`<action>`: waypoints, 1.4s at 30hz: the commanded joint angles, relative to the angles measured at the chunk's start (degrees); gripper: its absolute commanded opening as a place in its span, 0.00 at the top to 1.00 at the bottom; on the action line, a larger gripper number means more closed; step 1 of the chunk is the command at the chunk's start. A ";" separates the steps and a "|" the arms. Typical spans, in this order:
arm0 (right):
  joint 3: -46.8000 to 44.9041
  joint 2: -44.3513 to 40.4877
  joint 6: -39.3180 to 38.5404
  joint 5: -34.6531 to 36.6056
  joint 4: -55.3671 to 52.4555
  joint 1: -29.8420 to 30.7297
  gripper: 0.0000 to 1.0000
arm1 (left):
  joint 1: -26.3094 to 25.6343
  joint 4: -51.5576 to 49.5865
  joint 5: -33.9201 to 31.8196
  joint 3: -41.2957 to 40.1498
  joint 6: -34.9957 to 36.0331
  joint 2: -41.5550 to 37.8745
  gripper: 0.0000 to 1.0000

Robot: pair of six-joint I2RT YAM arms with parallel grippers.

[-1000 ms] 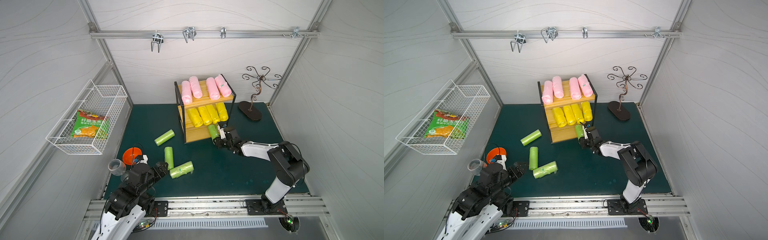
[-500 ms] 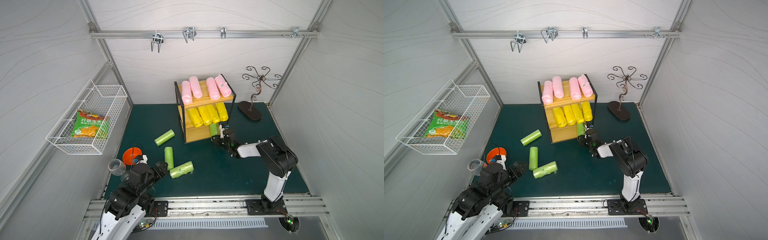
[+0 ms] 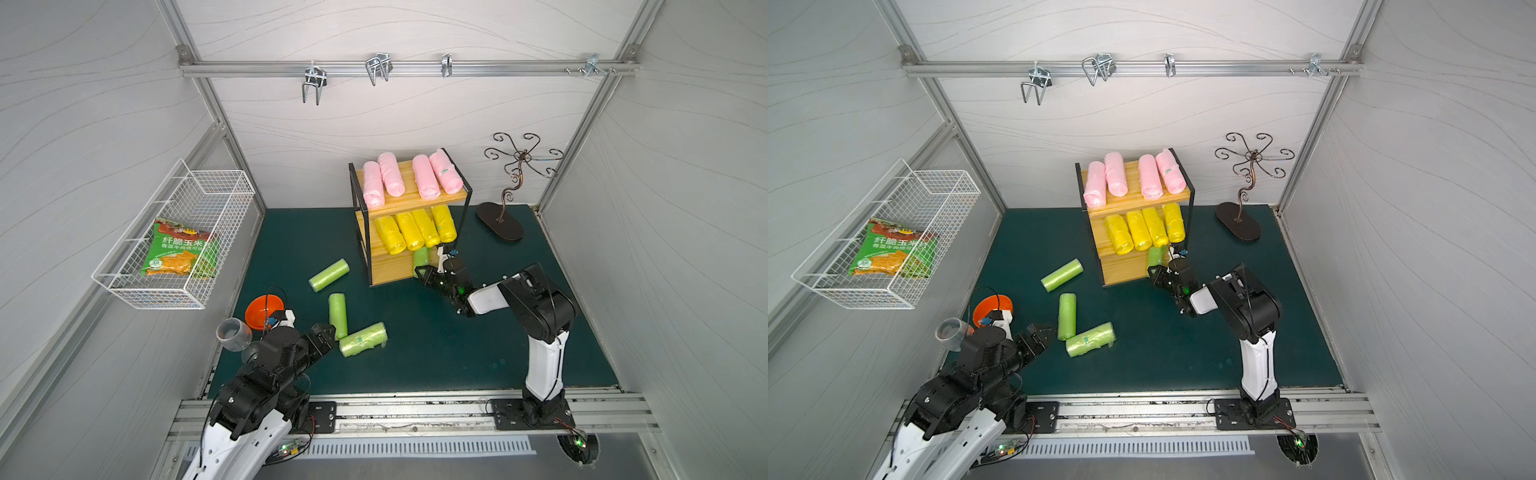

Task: Sort the rolls of trash bags by color and place them on the shelf
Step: Place the roll of trash bags on the shelf.

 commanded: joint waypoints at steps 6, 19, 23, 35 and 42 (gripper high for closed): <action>-0.80 5.60 8.67 -2.70 14.85 5.23 1.00 | -0.27 1.85 -0.68 0.35 0.25 0.15 0.10; 5.21 9.06 12.86 -7.57 14.85 8.71 1.00 | -0.23 1.95 -0.72 0.35 0.33 0.38 0.10; 6.36 8.53 12.68 -8.55 11.77 9.00 1.00 | -0.27 1.82 -0.72 0.35 0.25 0.22 0.10; 12.59 10.96 14.16 -11.84 6.86 9.14 1.00 | -0.27 1.85 -0.72 0.27 0.25 0.12 0.10; 14.31 11.04 14.13 -12.59 1.63 9.01 0.79 | -0.27 1.86 -0.72 0.26 0.16 -0.13 0.10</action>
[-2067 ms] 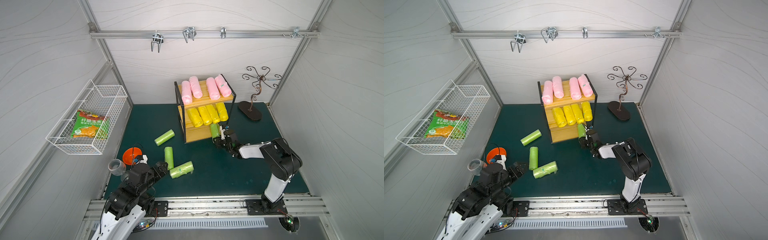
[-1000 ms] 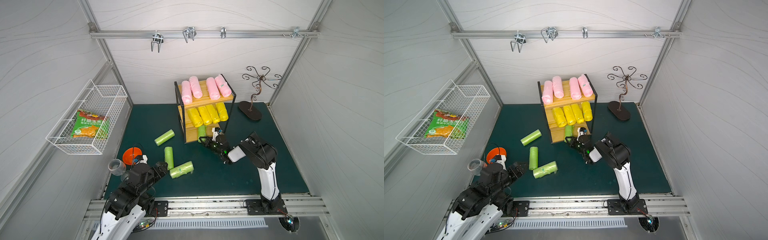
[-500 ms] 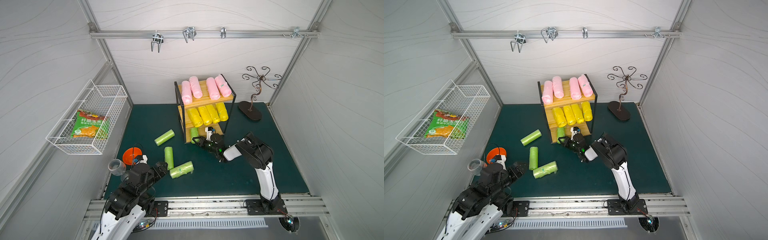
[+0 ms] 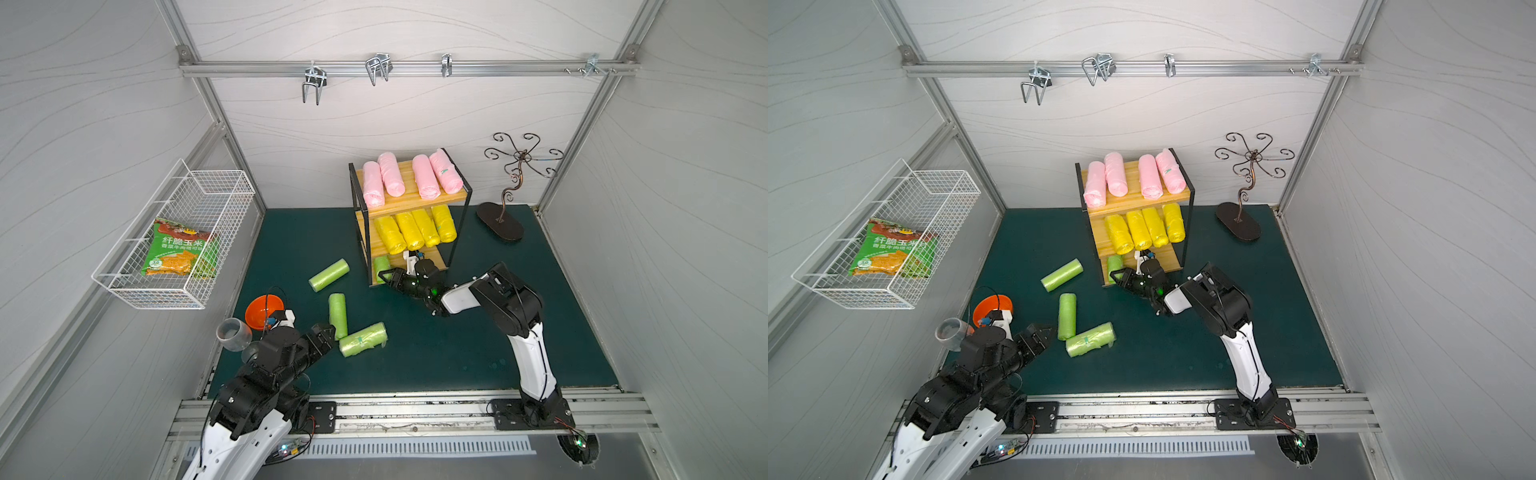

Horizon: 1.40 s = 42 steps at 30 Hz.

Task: Sort the rolls of trash bags by color and place them on the shelf
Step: Place the roll of trash bags on the shelf.

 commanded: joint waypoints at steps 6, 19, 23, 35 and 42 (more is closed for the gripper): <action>1.95 0.72 -0.17 -1.49 -6.06 -0.07 0.50 | -0.27 1.81 -0.51 0.28 0.16 -0.17 0.10; 1.57 -7.51 -8.93 1.82 -22.47 0.26 0.33 | -0.27 1.83 -0.60 0.22 0.16 -0.26 0.10; -1.80 -12.05 -10.49 1.81 -24.87 0.41 0.33 | -0.27 1.86 -0.59 0.26 0.16 -0.21 0.10; -11.97 -33.01 -27.73 -13.74 -40.25 0.52 0.35 | -0.27 1.56 -0.83 0.42 0.07 -1.05 0.09; -2.12 -37.65 -52.67 -19.45 -69.07 5.61 0.34 | -0.27 1.09 -1.63 0.74 -0.10 -2.10 0.09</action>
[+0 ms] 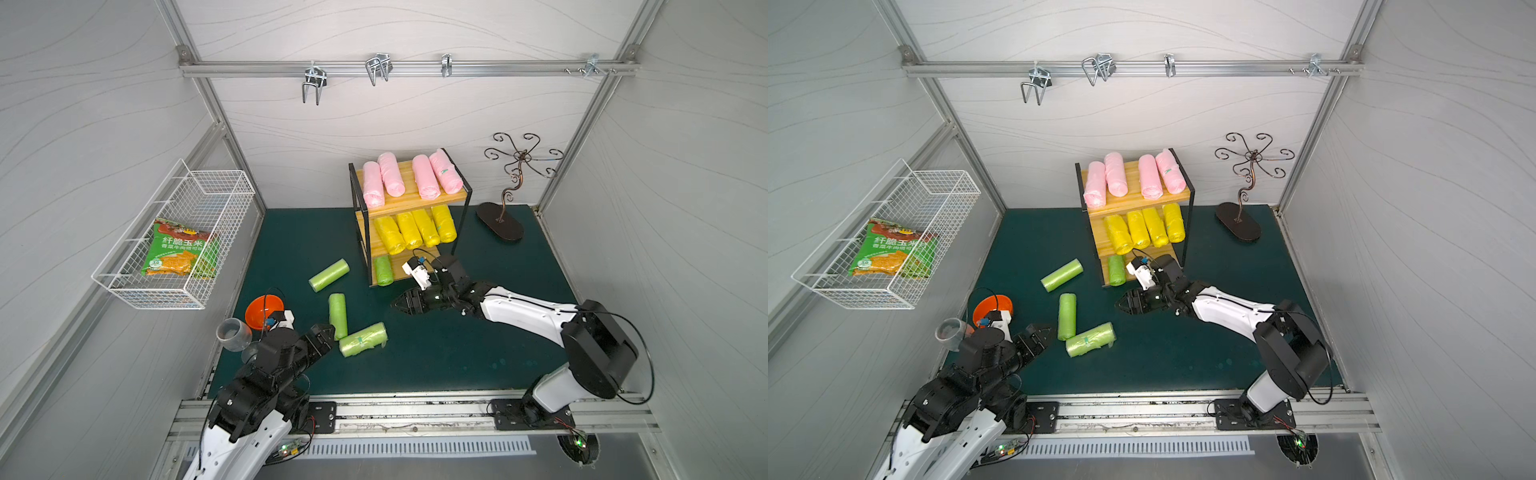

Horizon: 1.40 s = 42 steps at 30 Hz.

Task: Sort the rolls of trash bags by color and place them on the shelf
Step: Place the roll of trash bags on the shelf, then pick up the roll of trash bags from the center of the board.

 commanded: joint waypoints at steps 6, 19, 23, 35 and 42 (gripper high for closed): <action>3.86 -2.30 -31.86 0.72 -19.55 8.10 0.29 | -0.27 -0.09 -2.29 1.63 -0.76 -3.04 0.08; 18.74 13.93 -52.61 8.25 -28.26 14.92 0.23 | -0.27 -2.31 -4.45 3.69 -1.31 -5.86 0.07; 21.51 18.35 -55.77 9.87 -29.25 15.59 0.24 | -0.25 -2.49 -4.68 3.69 -1.48 -6.06 0.07; 24.29 25.43 -56.29 13.22 -27.50 15.61 0.27 | -0.27 -2.33 -4.92 3.08 -1.84 -6.43 0.07; 24.90 23.64 -57.14 17.52 -27.84 16.61 0.28 | -0.27 -2.31 -4.96 3.01 -1.84 -6.31 0.07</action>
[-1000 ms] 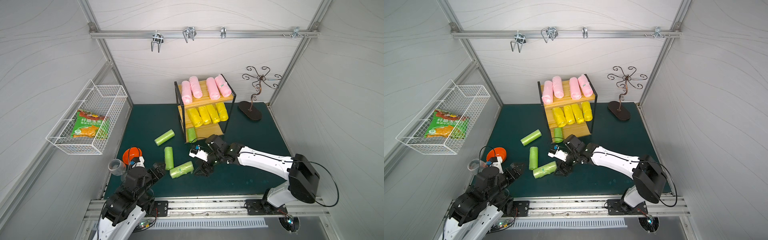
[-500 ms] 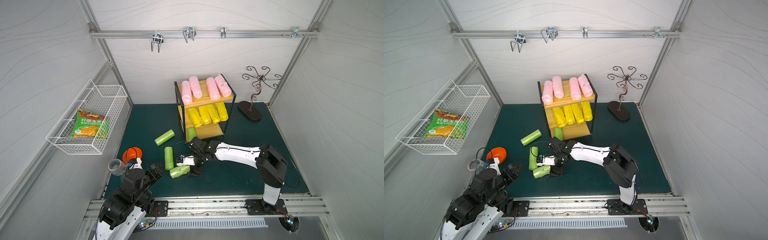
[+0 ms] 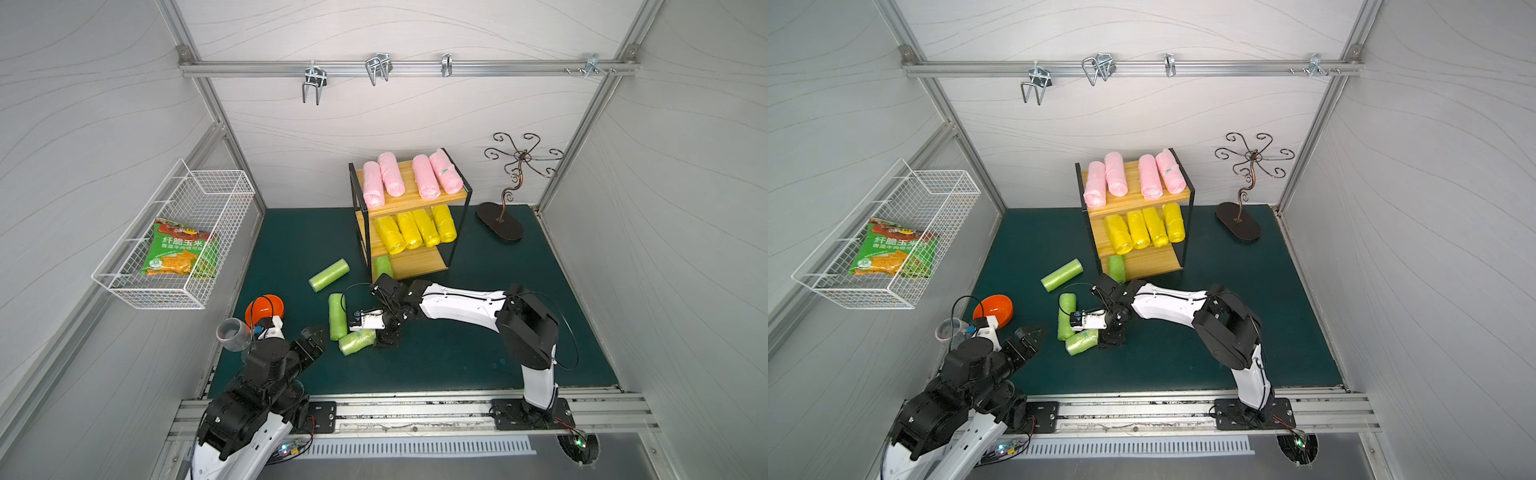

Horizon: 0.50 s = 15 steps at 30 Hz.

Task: Sort the rolls of trash bags by color and place them on the shelf
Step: Pick up the roll of trash bags from the center of the board.

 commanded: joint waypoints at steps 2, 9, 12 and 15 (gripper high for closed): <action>0.53 -0.73 -2.76 4.79 -2.89 1.21 0.26 | -0.27 1.84 -1.10 1.43 -0.35 -0.64 0.07; 1.70 0.24 -8.60 11.15 -4.77 1.88 0.23 | -0.27 1.81 -0.93 1.43 -0.35 -0.52 0.07; 1.30 -0.05 -9.26 11.92 -3.71 2.38 0.22 | -0.23 1.75 -0.93 1.52 -0.35 -0.53 0.07; 1.28 -0.22 -9.79 13.03 -2.72 3.02 0.21 | -0.27 1.75 -1.01 1.39 -0.35 -0.52 0.07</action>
